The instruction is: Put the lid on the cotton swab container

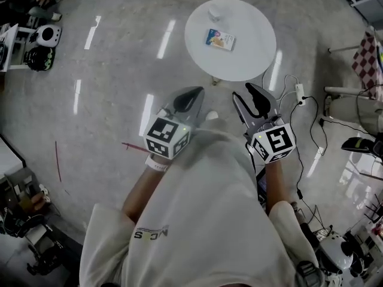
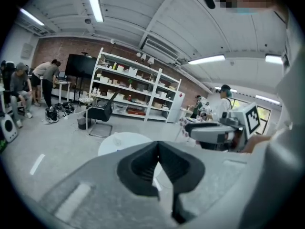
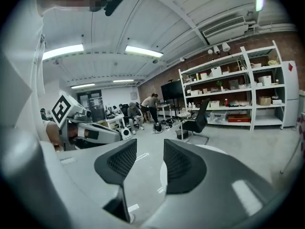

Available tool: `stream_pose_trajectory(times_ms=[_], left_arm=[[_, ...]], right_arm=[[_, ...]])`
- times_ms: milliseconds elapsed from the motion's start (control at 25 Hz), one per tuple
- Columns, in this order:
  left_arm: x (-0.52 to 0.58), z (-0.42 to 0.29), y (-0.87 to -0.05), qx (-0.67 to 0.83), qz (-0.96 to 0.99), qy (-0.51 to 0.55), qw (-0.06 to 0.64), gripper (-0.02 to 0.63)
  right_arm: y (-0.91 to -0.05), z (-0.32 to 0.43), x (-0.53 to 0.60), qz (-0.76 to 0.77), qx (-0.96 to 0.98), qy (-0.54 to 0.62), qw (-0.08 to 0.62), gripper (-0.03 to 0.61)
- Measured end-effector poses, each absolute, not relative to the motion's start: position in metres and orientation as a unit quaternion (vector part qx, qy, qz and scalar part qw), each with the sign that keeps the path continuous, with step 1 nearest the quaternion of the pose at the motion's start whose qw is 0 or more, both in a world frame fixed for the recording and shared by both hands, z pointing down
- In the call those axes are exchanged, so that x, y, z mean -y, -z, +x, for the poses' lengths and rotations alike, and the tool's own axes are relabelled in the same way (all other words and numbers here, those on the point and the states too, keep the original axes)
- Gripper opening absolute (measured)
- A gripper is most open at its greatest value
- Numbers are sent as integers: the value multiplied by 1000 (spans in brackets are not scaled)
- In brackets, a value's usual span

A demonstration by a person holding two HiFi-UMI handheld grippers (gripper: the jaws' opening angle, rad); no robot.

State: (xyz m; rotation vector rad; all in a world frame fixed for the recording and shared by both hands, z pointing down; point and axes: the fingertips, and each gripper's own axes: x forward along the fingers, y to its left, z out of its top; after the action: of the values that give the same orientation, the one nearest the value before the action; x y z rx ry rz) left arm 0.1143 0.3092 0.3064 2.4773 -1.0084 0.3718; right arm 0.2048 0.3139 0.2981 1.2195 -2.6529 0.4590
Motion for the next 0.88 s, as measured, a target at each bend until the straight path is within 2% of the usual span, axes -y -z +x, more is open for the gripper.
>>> stream_pose_trajectory(times_ms=[160, 480, 880], left_arm=[[-305, 128, -305, 382, 889, -129, 217, -2], [-289, 125, -323, 395, 873, -134, 254, -2], [-166, 69, -326, 361, 876, -113, 299, -2]], right_arm=[[-309, 227, -319, 403, 897, -162, 85, 176], [-326, 213, -297, 389, 900, -172, 93, 176], [-326, 157, -181, 404, 892, -164, 120, 176]])
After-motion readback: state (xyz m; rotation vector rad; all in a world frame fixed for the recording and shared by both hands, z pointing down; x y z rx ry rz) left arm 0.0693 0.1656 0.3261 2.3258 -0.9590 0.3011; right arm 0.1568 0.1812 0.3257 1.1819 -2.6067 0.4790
